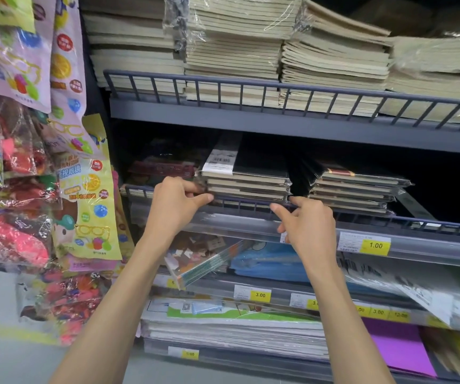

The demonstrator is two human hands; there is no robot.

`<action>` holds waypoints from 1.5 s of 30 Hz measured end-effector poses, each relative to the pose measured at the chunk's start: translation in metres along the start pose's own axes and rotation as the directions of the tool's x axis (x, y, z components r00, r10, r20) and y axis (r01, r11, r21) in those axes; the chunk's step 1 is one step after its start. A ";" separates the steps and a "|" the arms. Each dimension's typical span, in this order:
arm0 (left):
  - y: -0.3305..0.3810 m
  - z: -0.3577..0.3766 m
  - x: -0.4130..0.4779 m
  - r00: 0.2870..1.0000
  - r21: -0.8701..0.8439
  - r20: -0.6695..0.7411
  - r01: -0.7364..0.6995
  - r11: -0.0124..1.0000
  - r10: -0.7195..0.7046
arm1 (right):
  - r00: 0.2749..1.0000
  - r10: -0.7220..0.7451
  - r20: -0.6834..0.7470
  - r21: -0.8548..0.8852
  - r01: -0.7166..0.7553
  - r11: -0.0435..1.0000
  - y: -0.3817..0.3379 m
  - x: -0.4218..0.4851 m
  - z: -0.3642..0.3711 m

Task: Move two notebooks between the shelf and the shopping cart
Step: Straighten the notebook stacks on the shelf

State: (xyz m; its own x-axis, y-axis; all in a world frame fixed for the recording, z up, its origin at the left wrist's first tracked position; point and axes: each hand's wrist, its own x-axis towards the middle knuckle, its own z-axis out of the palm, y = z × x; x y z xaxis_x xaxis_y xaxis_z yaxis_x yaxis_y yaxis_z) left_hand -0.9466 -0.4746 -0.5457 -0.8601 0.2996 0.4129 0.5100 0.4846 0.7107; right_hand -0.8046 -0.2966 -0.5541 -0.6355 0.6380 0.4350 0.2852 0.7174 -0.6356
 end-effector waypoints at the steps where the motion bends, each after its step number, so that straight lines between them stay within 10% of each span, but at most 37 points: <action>1: 0.000 0.000 0.000 1.000 0.006 0.001 -0.002 1.000 0.002 | 1.000 -0.003 0.001 0.004 0.003 1.000 0.000 -0.001 0.000; 45: 0.006 0.014 -0.007 0.995 0.008 -0.072 -0.069 0.998 0.069 | 0.988 0.135 -0.074 0.039 -0.132 0.990 -0.002 -0.002 0.006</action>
State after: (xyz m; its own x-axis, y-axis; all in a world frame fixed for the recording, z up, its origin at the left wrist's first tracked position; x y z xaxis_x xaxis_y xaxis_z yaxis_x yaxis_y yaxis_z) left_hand -0.9374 -0.4624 -0.5525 -0.8216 0.2725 0.5007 0.5678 0.4691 0.6764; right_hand -0.8086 -0.3007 -0.5579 -0.5361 0.7478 0.3916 0.3381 0.6153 -0.7121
